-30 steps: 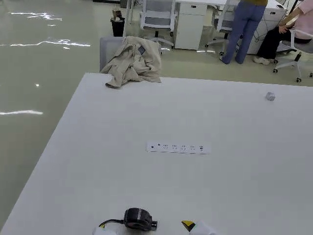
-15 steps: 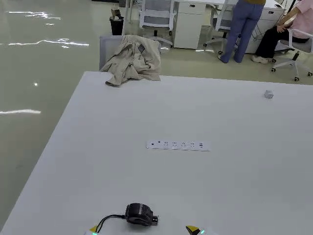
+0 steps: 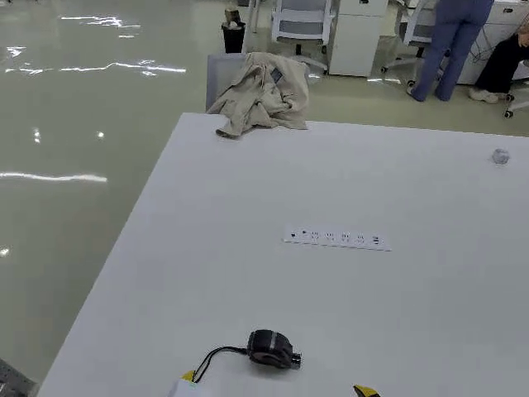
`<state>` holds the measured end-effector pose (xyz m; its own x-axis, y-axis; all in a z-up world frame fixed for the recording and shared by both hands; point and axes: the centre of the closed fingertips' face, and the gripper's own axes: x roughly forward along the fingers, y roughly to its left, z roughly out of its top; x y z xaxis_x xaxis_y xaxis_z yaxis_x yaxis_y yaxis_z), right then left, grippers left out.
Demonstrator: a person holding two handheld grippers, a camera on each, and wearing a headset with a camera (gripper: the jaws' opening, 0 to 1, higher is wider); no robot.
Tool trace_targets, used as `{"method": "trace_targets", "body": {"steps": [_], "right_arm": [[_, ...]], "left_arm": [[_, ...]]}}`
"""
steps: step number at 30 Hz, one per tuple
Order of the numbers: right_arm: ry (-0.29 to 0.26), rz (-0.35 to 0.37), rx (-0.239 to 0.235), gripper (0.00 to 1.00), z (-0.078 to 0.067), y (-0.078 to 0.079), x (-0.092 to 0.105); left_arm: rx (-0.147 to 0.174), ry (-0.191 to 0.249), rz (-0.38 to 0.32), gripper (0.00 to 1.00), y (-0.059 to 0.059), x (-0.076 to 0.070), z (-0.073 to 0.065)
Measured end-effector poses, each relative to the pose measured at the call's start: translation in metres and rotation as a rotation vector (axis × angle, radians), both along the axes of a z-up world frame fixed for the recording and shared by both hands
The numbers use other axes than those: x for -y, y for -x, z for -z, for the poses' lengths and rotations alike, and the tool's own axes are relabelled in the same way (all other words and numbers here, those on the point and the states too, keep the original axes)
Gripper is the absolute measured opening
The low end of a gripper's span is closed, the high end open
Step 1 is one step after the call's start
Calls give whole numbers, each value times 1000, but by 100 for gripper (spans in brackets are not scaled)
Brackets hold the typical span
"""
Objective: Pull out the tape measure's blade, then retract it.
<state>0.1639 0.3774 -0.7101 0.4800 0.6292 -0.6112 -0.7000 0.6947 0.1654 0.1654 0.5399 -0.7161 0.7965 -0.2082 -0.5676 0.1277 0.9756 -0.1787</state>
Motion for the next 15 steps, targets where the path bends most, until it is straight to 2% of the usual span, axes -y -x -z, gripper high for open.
{"method": "trace_targets", "body": {"steps": [5,11,15], "right_arm": [[0,1,-8,81,-5,7,2],[32,-21,-18,83,-9,20,3],[29,-20,-28,84,-13,26,4]], "left_arm": [[-6,6,-2,93,7,-5,-1],[-16,-40,15,94,15,-7,-6],[-21,-35,12,94,21,-10,-7]]}}
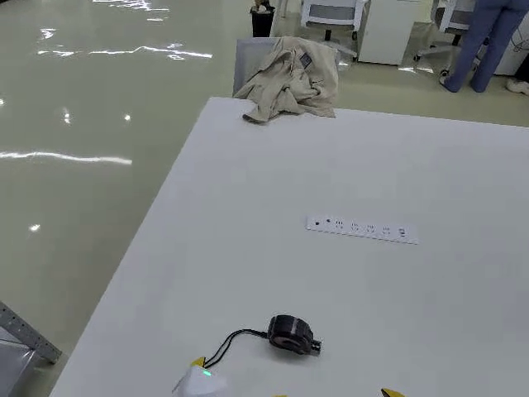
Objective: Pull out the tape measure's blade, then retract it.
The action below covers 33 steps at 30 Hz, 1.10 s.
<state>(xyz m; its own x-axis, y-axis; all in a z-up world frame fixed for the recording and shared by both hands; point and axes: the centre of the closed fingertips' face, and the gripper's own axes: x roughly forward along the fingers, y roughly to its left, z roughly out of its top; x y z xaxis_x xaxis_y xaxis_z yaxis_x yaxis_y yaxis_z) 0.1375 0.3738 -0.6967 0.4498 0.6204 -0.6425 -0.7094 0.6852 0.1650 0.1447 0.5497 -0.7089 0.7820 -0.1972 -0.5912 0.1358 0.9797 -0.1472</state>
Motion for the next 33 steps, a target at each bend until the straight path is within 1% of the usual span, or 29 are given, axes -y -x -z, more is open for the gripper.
{"method": "trace_targets", "body": {"steps": [2,7,10,12,15,16,18,22,23,28,30,33], "right_arm": [[1,-7,-3,84,-1,3,0],[3,-10,6,85,-9,9,4],[-4,-15,15,86,-15,14,4],[1,-14,15,86,-17,16,5],[-4,-12,13,87,-22,19,5],[2,-11,13,88,-23,21,5],[4,-10,7,89,-26,24,3],[5,-7,1,90,-31,29,5],[3,-6,2,90,-33,30,6],[12,8,0,91,-33,33,13],[12,11,-3,92,-33,35,14],[16,18,-4,93,-32,37,17]], "left_arm": [[-2,5,-1,94,3,-1,-1],[-14,13,-9,94,11,-5,0],[-19,25,-17,95,16,-7,-1],[-15,31,-20,95,18,-7,-3],[-21,24,-13,96,21,-7,-3],[-29,23,-10,96,23,-8,-2],[-25,25,-9,96,25,-8,-4],[-28,22,-5,96,29,-11,-6],[-32,21,-5,96,30,-13,-6],[-57,26,-25,96,39,-22,-5],[-61,30,-33,98,42,-24,-6],[-62,11,-41,100,45,-30,-7]]}}
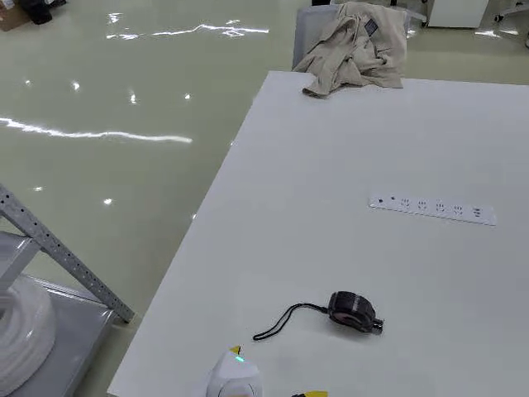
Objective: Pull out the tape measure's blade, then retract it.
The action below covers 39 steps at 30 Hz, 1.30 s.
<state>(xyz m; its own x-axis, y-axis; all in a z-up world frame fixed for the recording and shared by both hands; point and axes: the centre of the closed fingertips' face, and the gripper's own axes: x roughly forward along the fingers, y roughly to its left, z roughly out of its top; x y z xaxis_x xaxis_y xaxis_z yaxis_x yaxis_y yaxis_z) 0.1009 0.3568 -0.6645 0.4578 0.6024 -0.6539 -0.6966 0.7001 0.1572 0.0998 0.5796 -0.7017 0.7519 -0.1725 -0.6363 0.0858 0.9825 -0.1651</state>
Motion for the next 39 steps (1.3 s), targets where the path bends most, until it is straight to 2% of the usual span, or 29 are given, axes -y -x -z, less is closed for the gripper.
{"method": "trace_targets", "body": {"steps": [8,17,19,21,24,26,27,28,29,31,32,33,34,39], "right_arm": [[-2,25,-7,96,-4,2,5],[-2,39,-22,100,1,4,10],[-4,40,-21,100,2,3,10],[-5,46,-24,100,2,3,12],[-4,51,-24,100,3,1,13],[-2,54,-27,100,4,1,14],[-2,56,-27,100,4,1,15],[-1,55,-28,100,4,1,15],[-1,57,-26,100,4,1,15],[0,56,-29,100,4,1,15],[4,59,-27,100,4,0,16],[3,61,-27,100,4,0,16],[2,60,-28,100,3,0,16],[8,66,-26,100,4,-1,18]], "left_arm": [[4,3,-3,100,4,-4,-6],[-12,3,17,100,9,-4,-4],[-15,-11,25,100,11,-5,-5],[-14,8,33,100,11,-3,-6],[-18,0,32,100,11,-5,-7],[14,6,19,100,9,-8,-12],[-8,6,22,100,10,-9,-9],[-14,7,15,100,11,-10,-9],[6,12,11,100,9,-10,-12],[-11,-8,11,100,11,-14,-11],[-1,-4,7,100,10,-14,-12],[-5,-1,6,100,10,-14,-12],[-25,-15,6,100,13,-16,-9],[-17,-12,4,100,13,-18,-10]]}}
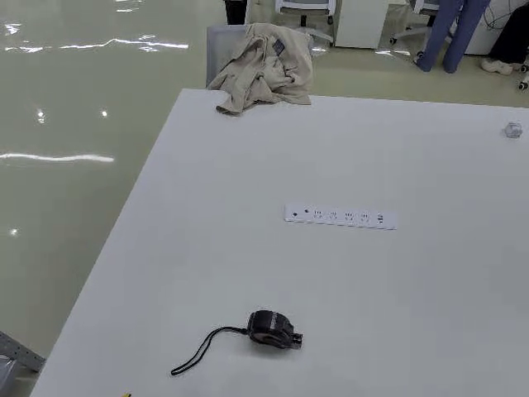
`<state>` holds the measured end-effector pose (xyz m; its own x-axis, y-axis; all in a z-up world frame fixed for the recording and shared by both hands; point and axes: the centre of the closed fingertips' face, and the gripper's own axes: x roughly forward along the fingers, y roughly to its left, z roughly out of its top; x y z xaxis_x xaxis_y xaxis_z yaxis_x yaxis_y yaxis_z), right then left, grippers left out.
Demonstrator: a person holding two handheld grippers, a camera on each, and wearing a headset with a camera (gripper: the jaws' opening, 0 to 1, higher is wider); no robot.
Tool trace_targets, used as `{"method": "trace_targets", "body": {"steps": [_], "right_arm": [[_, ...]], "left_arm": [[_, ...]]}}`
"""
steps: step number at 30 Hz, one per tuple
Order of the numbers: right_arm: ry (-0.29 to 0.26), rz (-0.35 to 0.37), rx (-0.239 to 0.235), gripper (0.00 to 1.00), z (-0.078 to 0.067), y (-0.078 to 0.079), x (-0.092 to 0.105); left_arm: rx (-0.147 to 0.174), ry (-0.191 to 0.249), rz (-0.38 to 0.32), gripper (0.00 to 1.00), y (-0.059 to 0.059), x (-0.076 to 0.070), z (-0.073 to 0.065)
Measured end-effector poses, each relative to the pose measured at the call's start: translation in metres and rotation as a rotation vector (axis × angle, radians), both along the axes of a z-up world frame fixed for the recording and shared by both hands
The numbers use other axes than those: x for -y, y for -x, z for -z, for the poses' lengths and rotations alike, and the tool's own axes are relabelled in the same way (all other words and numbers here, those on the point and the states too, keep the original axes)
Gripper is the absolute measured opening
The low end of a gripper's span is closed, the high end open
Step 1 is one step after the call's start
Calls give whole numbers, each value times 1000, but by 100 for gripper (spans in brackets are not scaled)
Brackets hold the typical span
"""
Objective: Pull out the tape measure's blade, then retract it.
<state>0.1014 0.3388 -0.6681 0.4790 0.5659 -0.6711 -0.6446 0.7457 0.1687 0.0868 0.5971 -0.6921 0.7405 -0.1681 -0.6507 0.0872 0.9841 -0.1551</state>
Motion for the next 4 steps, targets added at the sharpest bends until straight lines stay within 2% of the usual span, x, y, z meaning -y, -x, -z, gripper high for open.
{"method": "trace_targets", "body": {"steps": [4], "right_arm": [[1,-1,-3,100,2,1,1]], "left_arm": [[-1,-4,1,100,1,0,0]]}}
